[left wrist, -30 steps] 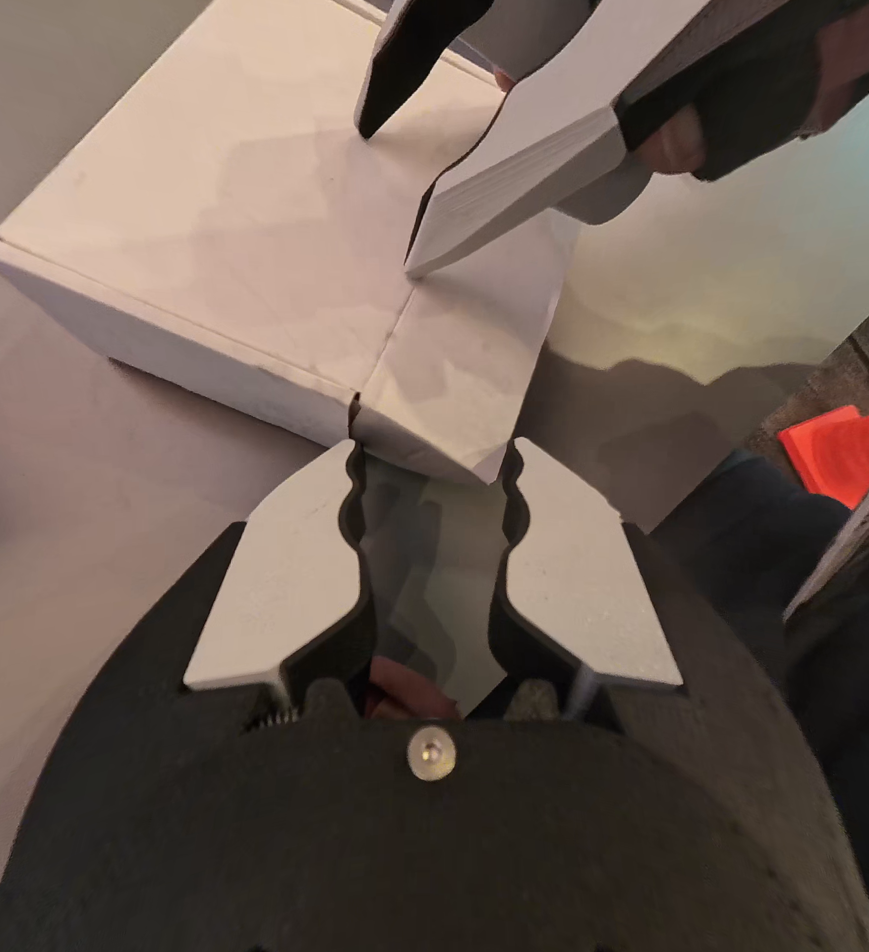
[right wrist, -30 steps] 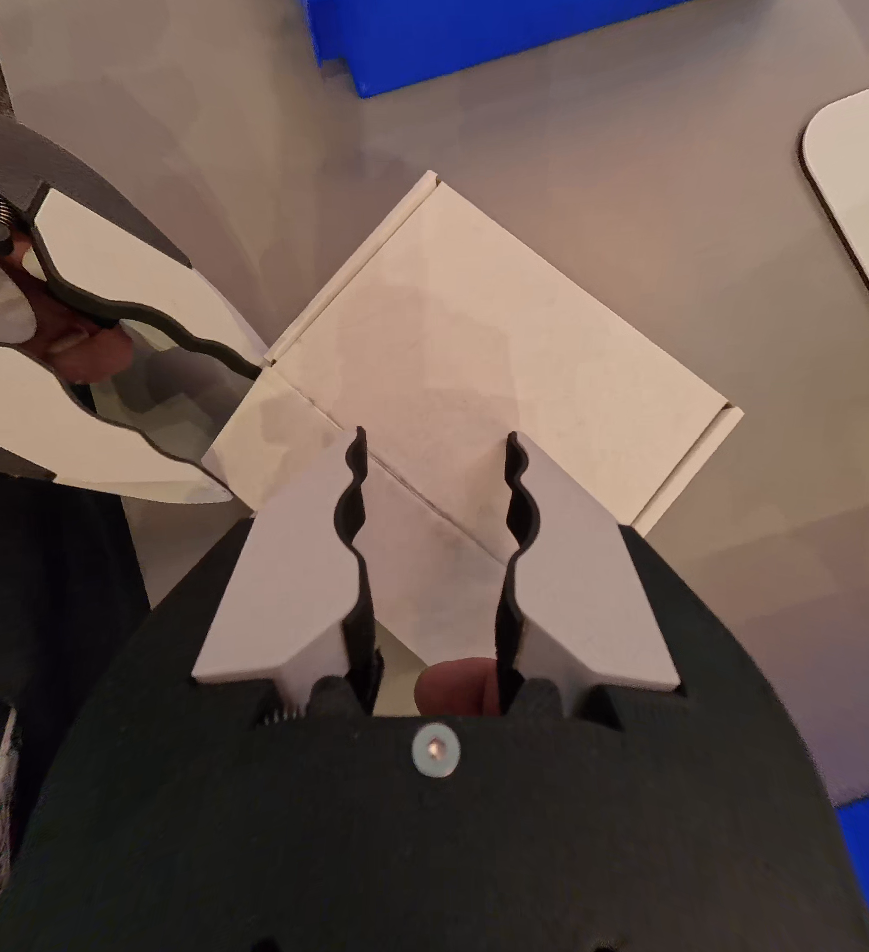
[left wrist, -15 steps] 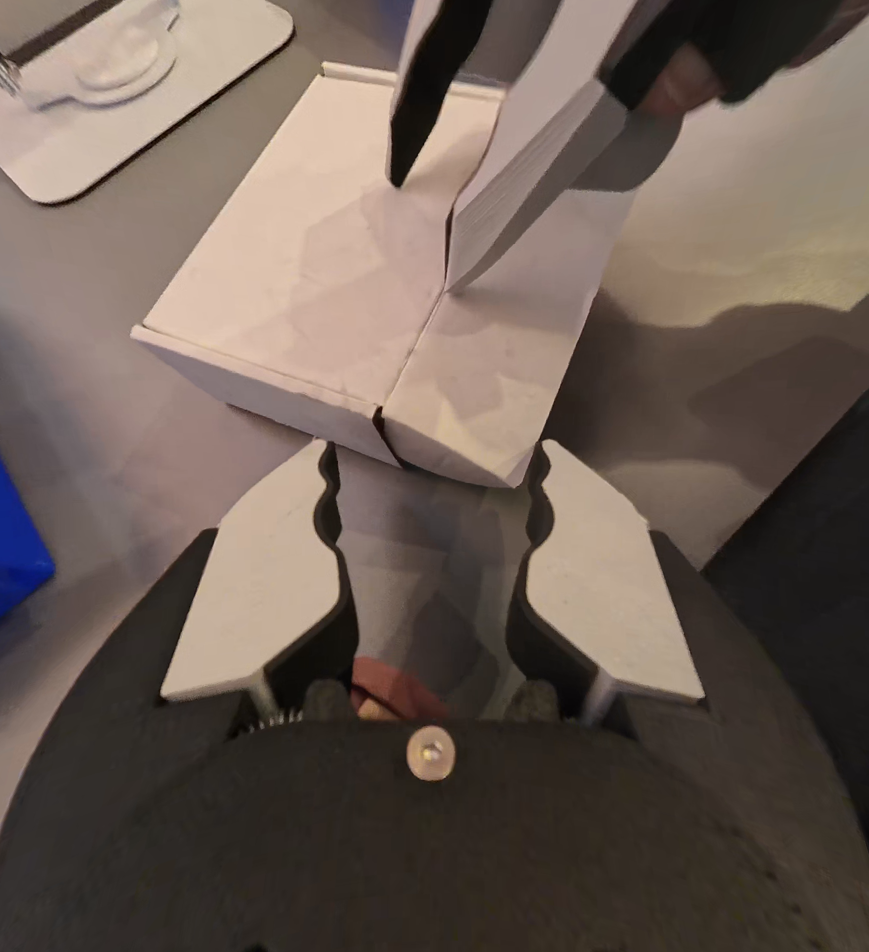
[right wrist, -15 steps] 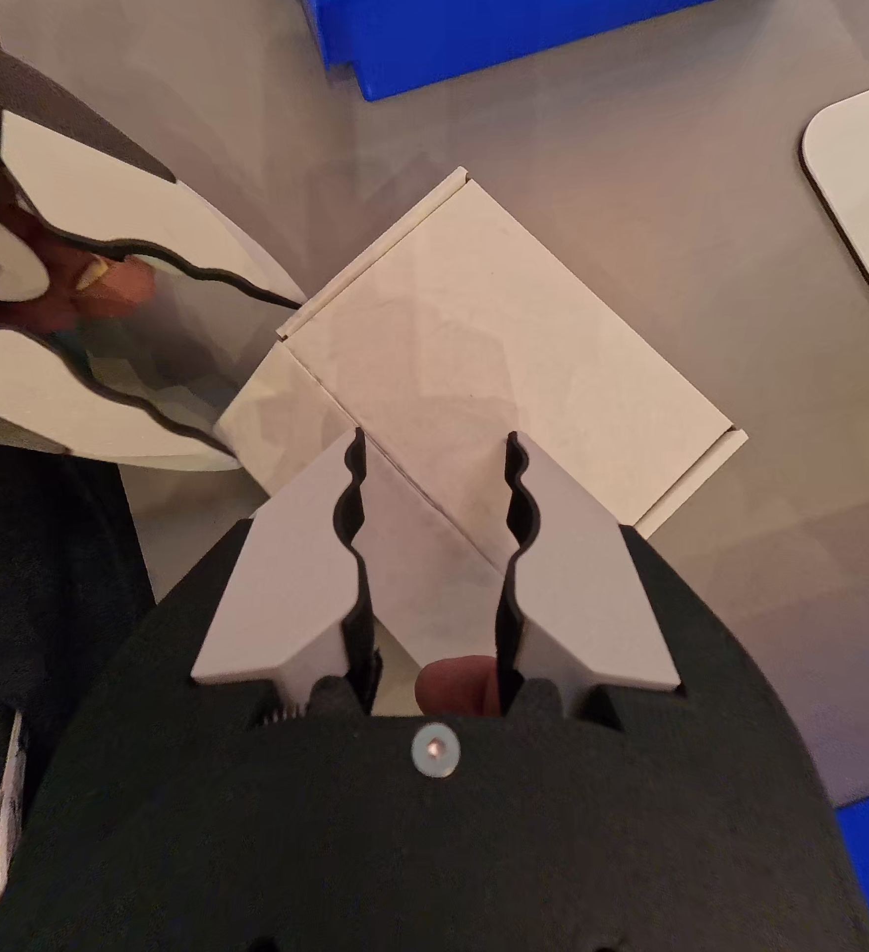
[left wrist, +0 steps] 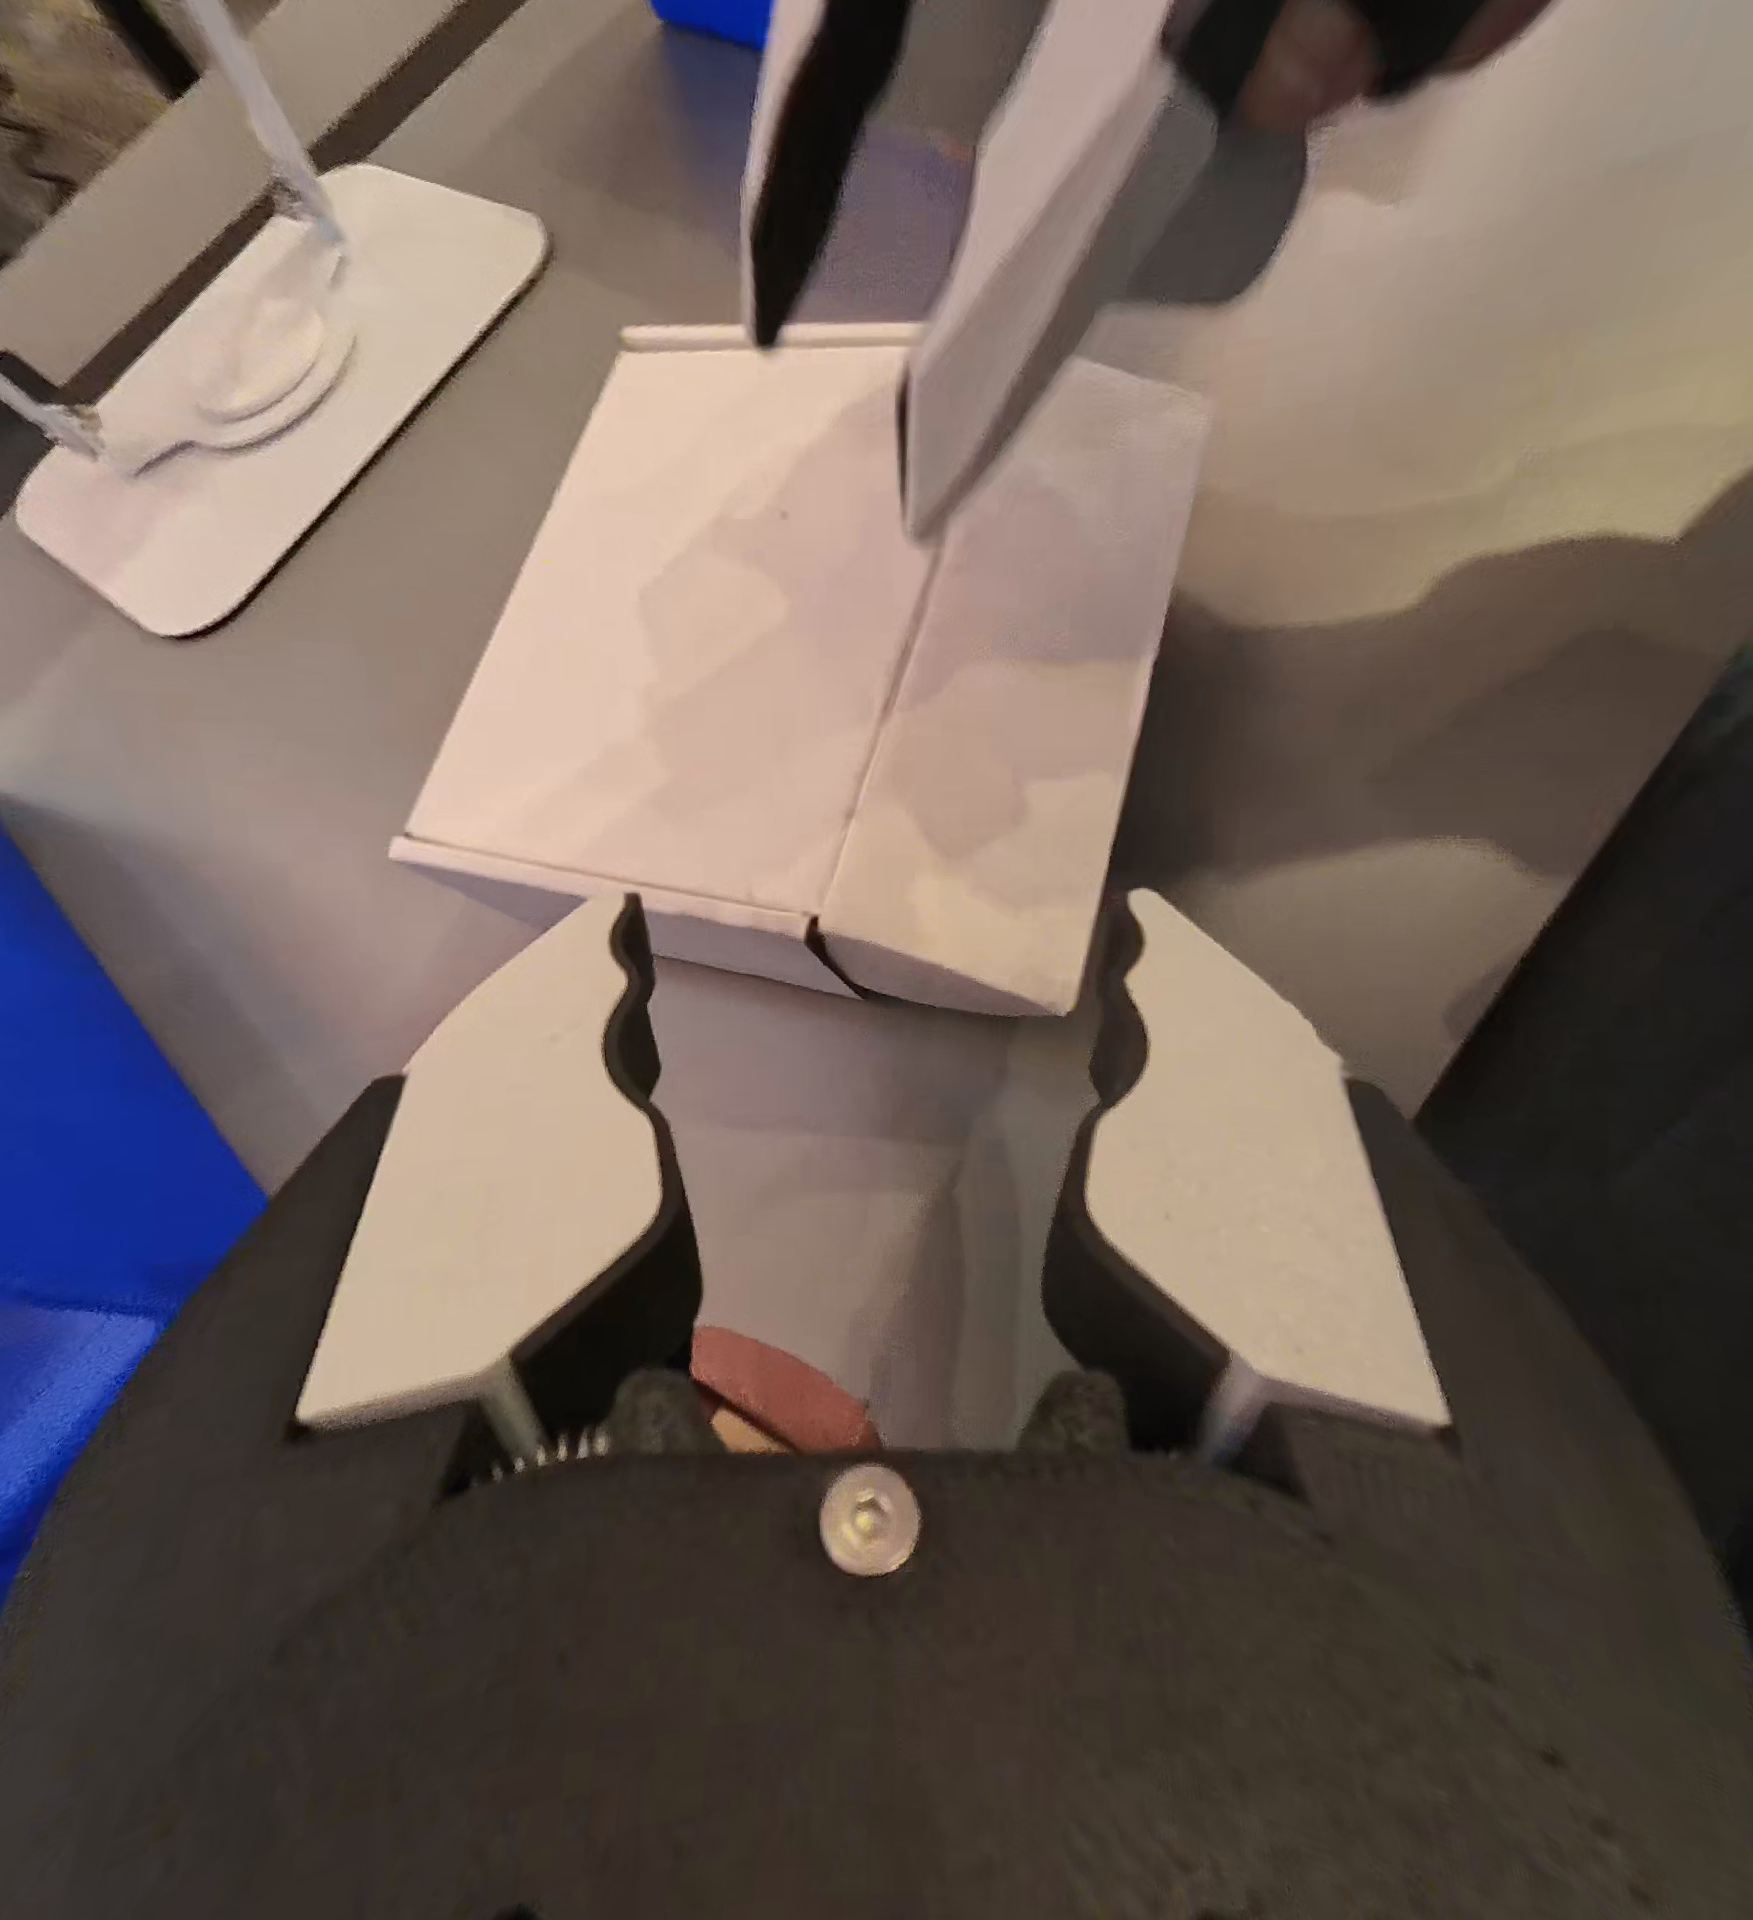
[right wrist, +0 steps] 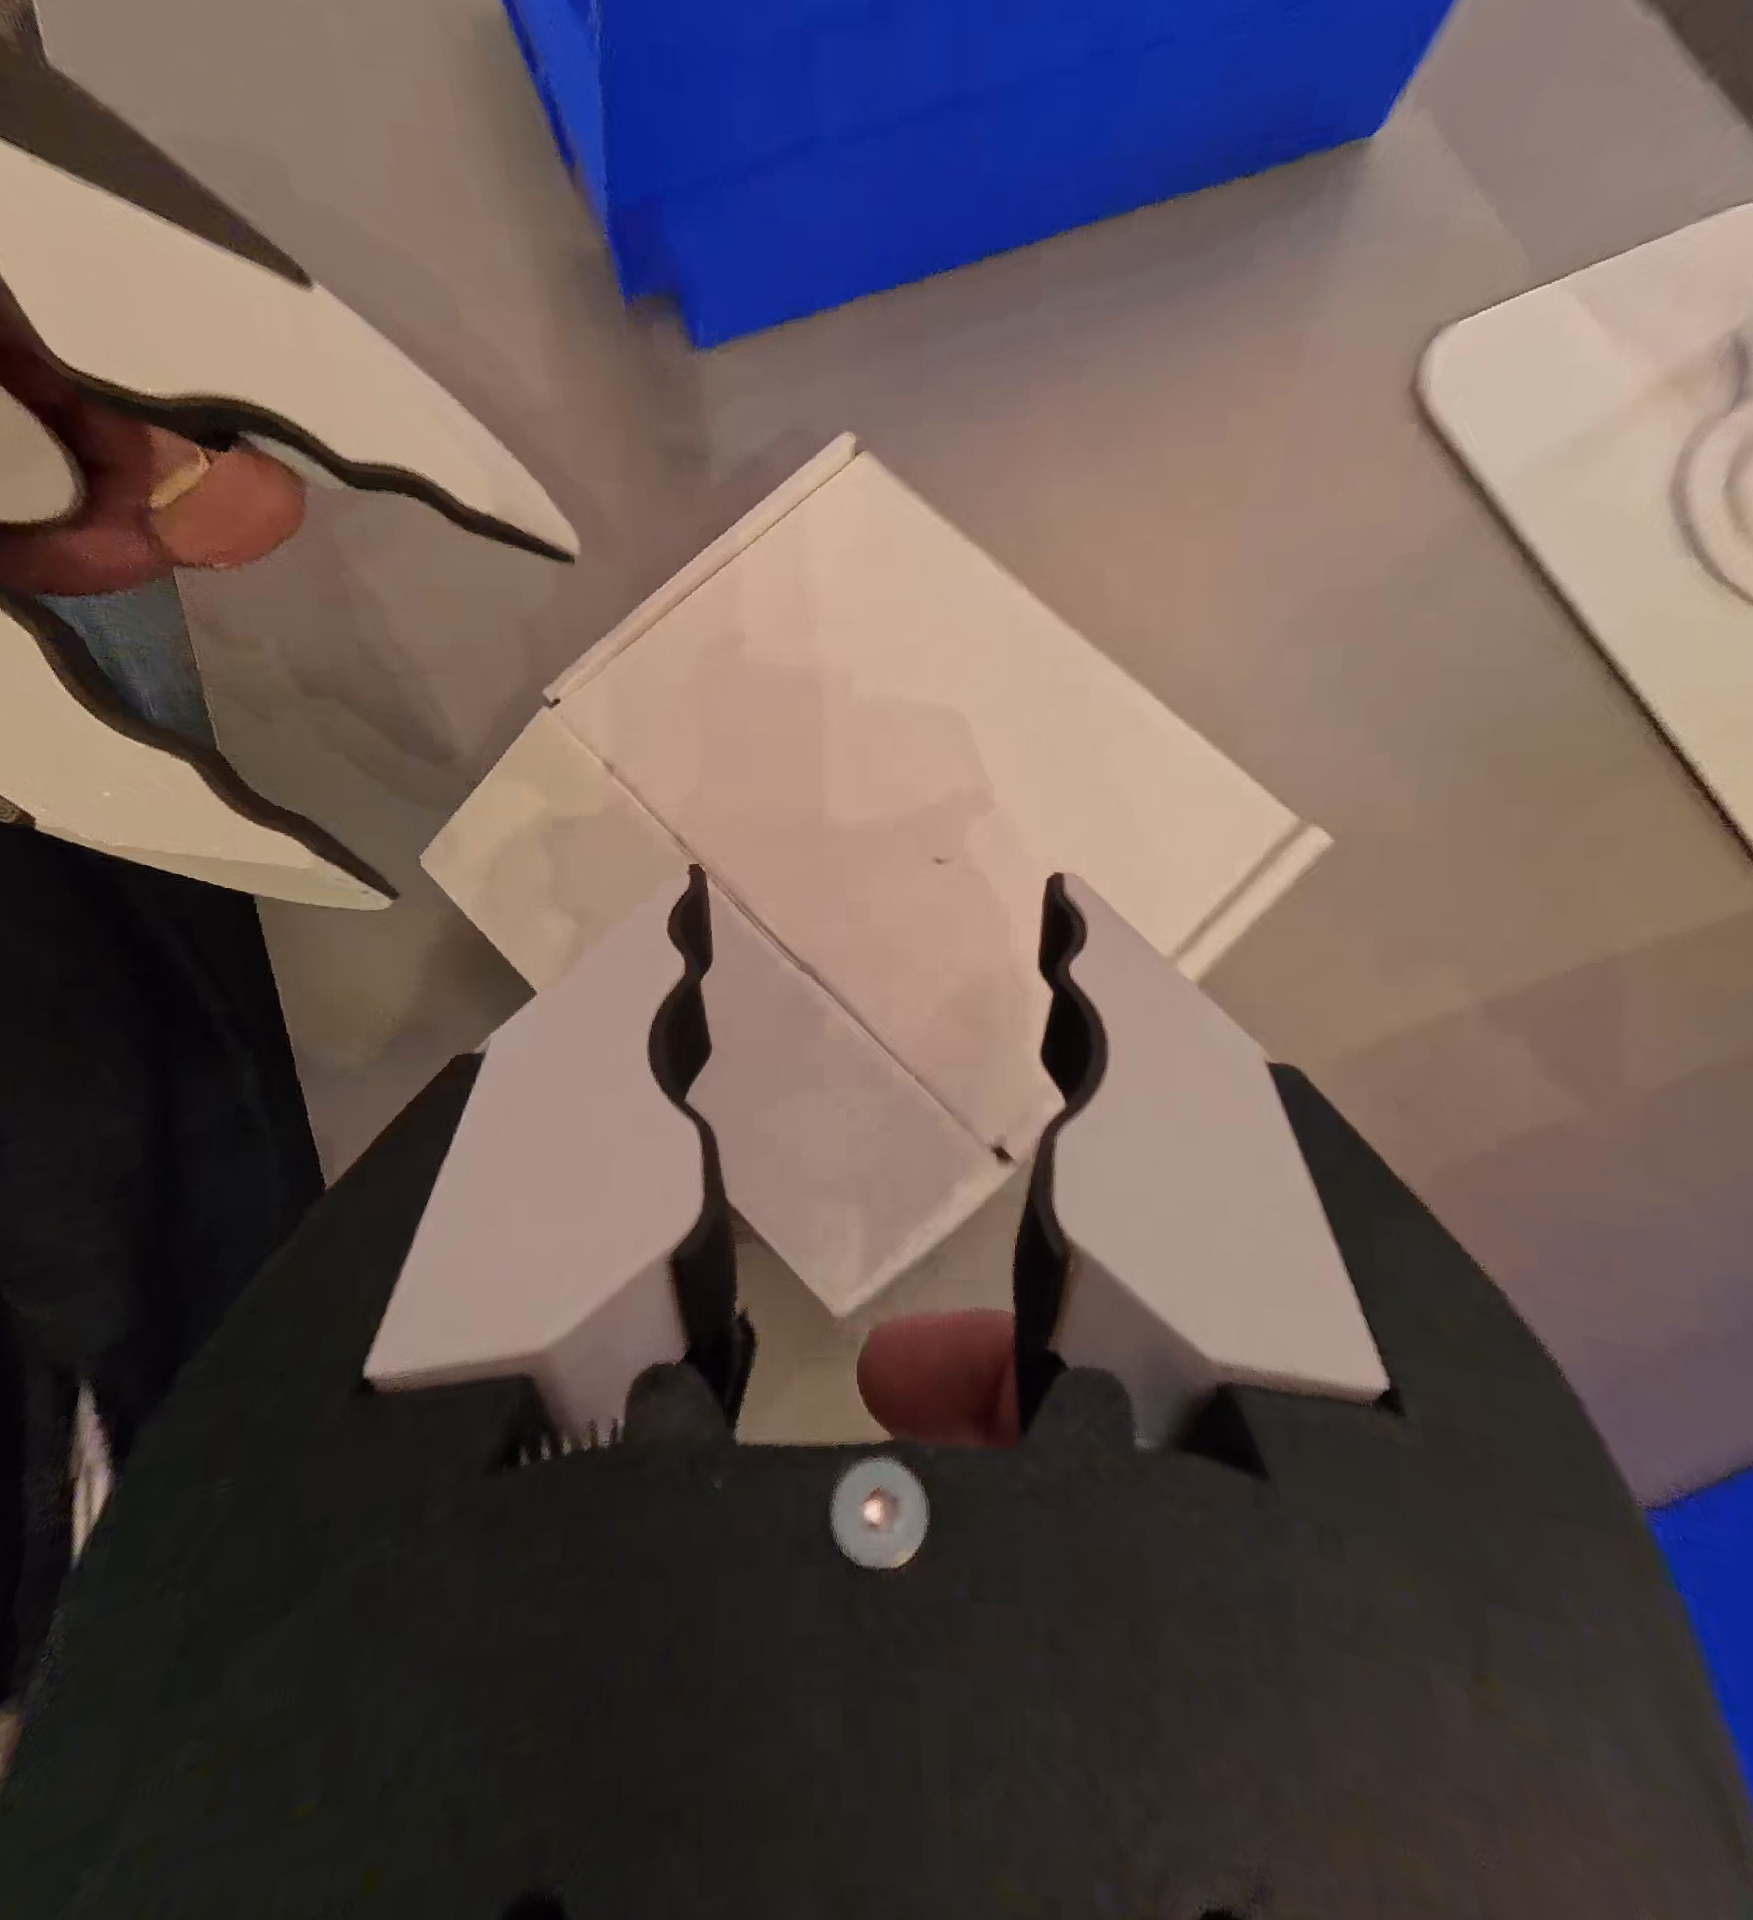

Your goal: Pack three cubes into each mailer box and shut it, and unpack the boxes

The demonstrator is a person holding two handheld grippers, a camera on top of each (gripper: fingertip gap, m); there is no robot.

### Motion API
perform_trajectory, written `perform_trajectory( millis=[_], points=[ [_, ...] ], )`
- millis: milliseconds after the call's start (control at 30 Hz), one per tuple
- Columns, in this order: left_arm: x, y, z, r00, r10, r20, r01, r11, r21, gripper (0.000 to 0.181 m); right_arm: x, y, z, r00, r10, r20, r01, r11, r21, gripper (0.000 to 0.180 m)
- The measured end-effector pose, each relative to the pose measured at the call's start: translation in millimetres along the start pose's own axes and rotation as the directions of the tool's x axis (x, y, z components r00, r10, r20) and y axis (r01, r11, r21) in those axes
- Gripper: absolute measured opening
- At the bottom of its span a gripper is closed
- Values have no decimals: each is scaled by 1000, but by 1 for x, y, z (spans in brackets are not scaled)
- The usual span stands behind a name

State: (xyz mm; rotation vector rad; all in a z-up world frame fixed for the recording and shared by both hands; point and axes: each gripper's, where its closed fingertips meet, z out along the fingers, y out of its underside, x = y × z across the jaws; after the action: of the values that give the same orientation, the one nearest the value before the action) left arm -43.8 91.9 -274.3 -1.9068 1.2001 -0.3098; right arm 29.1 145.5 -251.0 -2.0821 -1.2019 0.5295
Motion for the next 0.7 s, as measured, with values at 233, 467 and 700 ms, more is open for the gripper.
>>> perform_trajectory(
  millis=[233, 467, 700],
  points=[
    [-12, -8, 2, 997, 51, -49, -51, 999, -1, 81, 24, 48, -35, 988, 147, -49, -147, 989, -2, 70],
    [-13, 6, 25, 989, 73, -130, -84, 993, -84, 81, 5, 81, -3, 983, 179, 47, -176, 982, -66, 67],
    [-16, 5, 28, 989, 80, -122, -90, 993, -81, 81, -4, 81, 3, 967, 217, 134, -209, 975, -71, 58]
  ],
)
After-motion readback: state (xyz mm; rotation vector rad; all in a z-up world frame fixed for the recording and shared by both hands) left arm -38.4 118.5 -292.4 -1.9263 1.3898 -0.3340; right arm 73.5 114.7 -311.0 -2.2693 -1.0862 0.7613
